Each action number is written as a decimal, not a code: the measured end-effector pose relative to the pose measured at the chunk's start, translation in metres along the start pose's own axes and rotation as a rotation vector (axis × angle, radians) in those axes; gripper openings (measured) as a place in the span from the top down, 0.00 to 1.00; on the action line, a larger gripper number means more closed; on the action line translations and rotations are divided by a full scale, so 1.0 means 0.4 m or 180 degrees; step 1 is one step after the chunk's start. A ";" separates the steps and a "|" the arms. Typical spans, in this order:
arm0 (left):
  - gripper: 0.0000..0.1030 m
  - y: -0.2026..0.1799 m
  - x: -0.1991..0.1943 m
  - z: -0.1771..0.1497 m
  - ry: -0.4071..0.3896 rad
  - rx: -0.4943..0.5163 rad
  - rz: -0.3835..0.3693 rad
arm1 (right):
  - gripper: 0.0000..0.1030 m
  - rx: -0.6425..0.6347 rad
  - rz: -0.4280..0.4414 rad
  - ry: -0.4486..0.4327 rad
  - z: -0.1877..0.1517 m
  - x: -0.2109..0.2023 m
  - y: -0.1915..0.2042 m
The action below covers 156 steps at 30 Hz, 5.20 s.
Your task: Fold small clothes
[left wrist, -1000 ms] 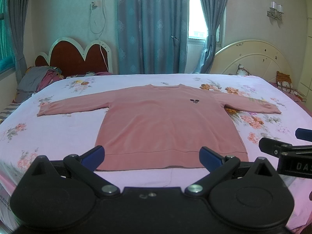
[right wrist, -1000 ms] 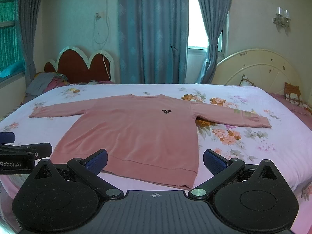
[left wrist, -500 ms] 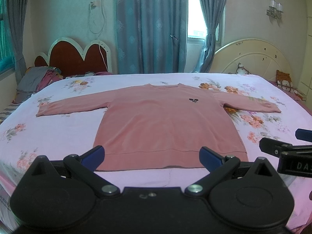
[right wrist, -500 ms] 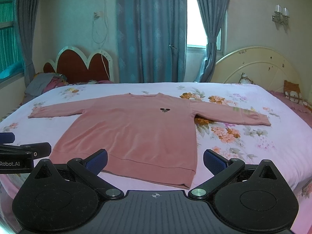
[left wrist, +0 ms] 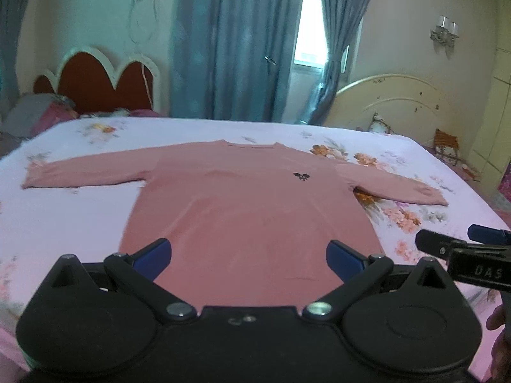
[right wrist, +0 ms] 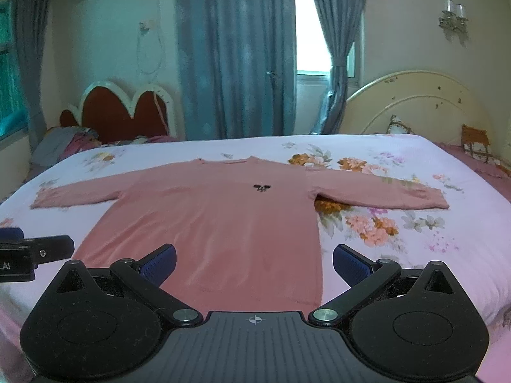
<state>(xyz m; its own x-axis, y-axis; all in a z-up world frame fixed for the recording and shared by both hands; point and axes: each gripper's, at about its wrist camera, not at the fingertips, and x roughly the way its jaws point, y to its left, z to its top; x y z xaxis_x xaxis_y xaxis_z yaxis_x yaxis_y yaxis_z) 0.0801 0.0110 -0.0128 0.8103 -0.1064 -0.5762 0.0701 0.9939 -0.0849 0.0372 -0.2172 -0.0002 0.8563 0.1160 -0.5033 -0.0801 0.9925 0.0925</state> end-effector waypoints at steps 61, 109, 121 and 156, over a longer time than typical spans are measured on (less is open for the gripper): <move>0.04 -0.336 0.912 0.360 0.0611 0.0404 -0.0181 | 0.93 0.2083 -0.1190 -0.0002 0.141 0.773 -1.174; 0.70 0.090 1.187 0.325 0.1094 -0.0585 -0.1020 | 0.79 0.0461 0.0010 0.0826 0.156 0.910 -0.403; 0.93 0.225 1.037 0.381 0.0451 -0.0510 -0.0704 | 0.80 0.0708 -0.0018 0.0790 0.158 0.893 -0.447; 0.87 0.307 1.220 0.312 0.0473 -0.0573 -0.0745 | 0.98 0.0788 -0.0059 0.0809 0.355 1.235 -0.604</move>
<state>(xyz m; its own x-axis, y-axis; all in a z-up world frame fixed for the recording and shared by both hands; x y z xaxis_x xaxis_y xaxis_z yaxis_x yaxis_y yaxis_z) 0.5568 0.0847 -0.2029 0.6898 -0.3474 -0.6352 0.1297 0.9225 -0.3636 0.5519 -0.4053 -0.1491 0.6995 0.1350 -0.7017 0.0870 0.9586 0.2712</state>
